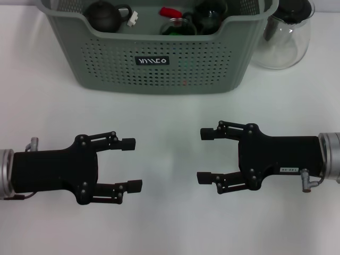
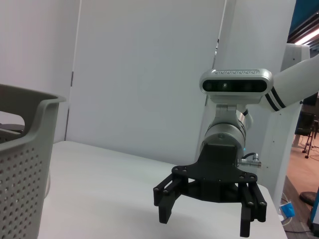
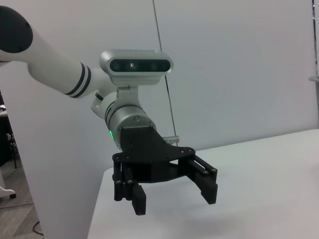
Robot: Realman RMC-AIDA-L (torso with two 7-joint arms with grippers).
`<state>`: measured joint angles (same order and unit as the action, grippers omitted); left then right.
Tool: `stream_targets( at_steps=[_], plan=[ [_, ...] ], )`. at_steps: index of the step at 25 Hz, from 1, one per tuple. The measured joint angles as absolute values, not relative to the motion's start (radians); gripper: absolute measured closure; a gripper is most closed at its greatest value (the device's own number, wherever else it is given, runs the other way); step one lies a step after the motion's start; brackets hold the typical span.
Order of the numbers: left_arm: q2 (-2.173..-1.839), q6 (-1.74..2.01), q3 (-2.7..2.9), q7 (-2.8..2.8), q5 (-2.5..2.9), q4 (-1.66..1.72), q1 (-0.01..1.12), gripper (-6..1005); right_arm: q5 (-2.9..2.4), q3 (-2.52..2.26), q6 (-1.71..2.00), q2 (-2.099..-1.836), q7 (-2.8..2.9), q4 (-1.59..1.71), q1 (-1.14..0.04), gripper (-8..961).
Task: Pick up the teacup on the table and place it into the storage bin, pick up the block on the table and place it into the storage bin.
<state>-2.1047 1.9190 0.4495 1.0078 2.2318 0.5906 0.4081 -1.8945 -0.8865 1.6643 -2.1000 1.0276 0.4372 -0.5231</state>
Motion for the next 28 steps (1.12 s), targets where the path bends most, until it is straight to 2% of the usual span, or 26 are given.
stream_targets(
  at_steps=[28],
  plan=[
    [-2.105,1.919,0.449,1.008,2.232,0.591,0.407,173,-1.894,-0.889,1.672,-2.100,1.032,0.437,-0.521,11]
  ],
)
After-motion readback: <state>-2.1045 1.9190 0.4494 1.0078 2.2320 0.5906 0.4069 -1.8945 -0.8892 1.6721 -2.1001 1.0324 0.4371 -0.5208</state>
